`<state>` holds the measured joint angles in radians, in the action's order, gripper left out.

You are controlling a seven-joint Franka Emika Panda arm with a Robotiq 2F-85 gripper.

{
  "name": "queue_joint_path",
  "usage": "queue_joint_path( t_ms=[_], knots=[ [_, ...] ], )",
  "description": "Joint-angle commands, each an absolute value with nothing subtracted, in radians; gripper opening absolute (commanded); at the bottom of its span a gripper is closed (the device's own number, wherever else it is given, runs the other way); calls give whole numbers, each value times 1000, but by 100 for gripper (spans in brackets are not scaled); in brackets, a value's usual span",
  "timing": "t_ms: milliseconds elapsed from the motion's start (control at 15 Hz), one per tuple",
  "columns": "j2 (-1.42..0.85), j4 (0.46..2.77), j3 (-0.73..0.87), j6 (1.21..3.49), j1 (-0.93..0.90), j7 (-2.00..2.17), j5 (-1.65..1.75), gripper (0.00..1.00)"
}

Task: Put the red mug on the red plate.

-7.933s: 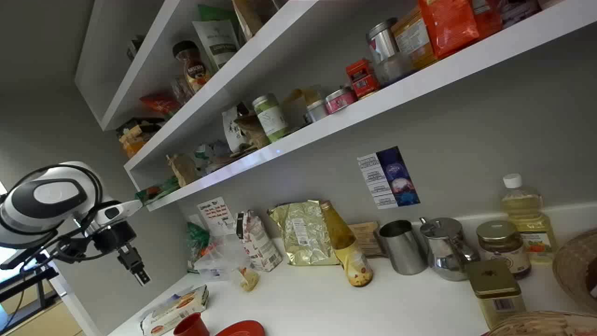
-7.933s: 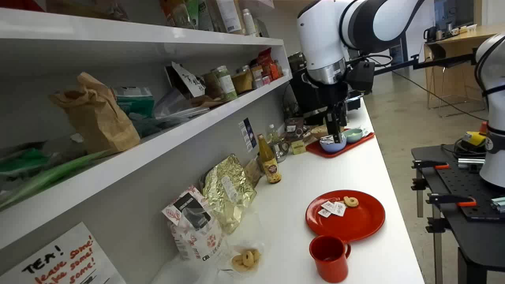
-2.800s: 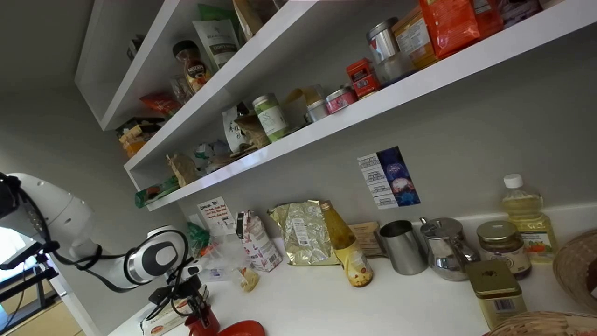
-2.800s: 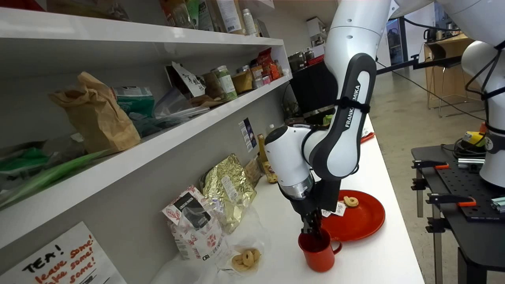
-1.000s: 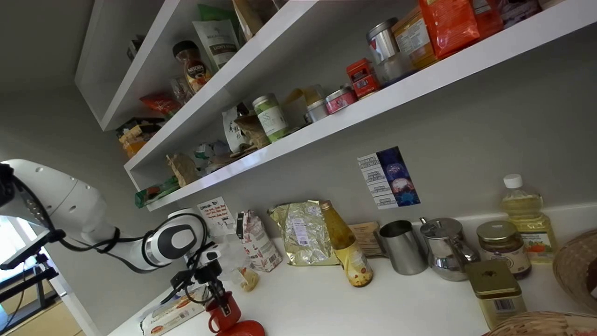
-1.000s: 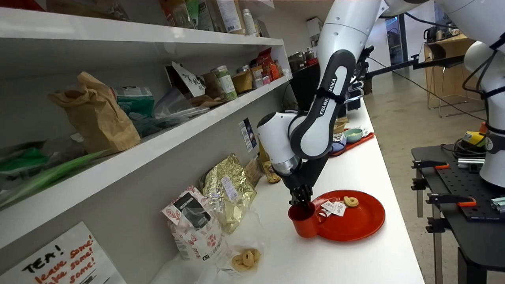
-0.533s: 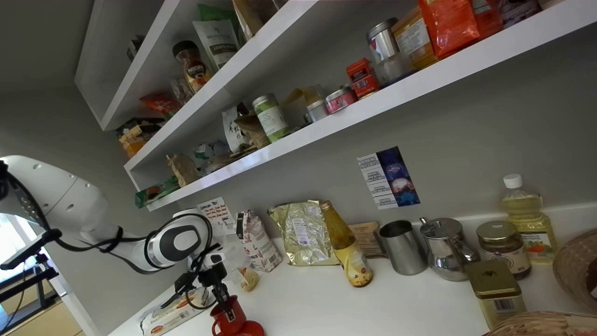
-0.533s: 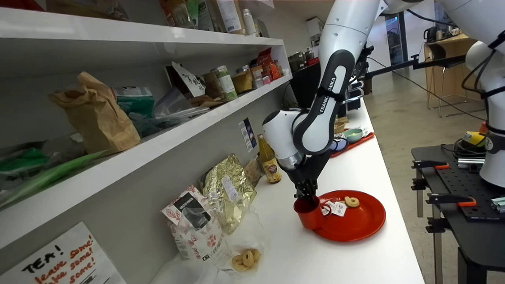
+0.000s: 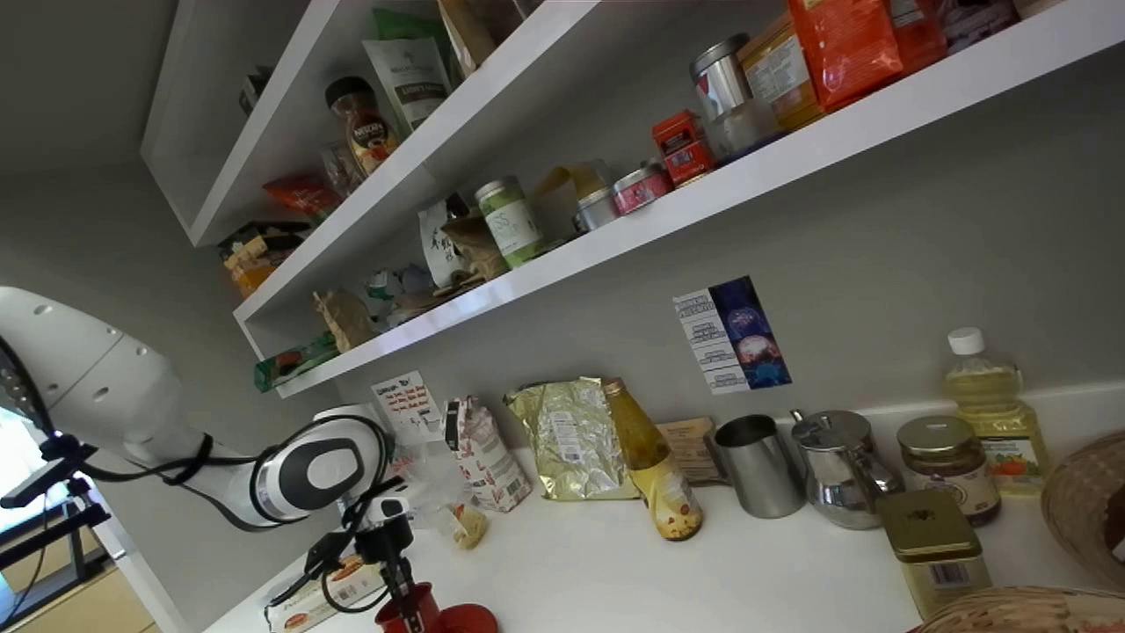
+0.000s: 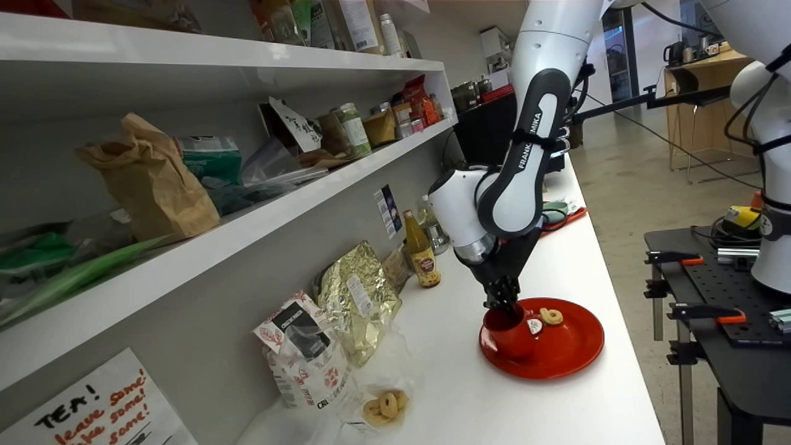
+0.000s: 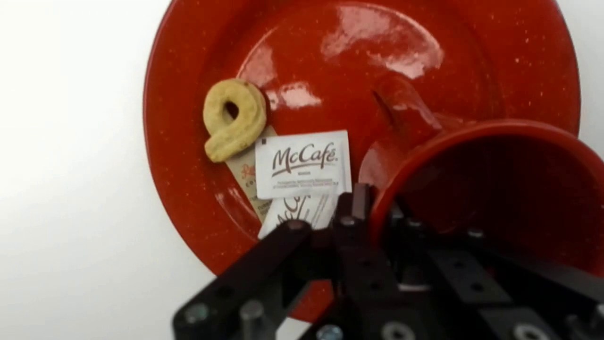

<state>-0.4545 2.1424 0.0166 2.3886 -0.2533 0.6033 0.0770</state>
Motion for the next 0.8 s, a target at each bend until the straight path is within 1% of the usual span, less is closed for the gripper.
queue_joint_path(
  t_ms=[0,133,200,267,333,400,467,533,667,733],
  knots=[
    [-399,2246,-24,2395,-255,577,41,2],
    [-399,2281,-51,2384,-260,571,27,1],
    [-393,2302,-63,2389,-258,560,22,10],
    [-387,2302,-71,2387,-261,561,18,32],
    [-382,2314,-78,2387,-261,557,14,22],
    [-370,2329,-89,2378,-268,565,6,36],
    [-366,2336,-96,2379,-269,563,2,42],
    [-401,2302,-77,2387,-272,586,21,24],
    [-393,2318,-86,2387,-277,586,18,38],
    [-390,2321,-87,2387,-278,586,18,42]
  ],
)
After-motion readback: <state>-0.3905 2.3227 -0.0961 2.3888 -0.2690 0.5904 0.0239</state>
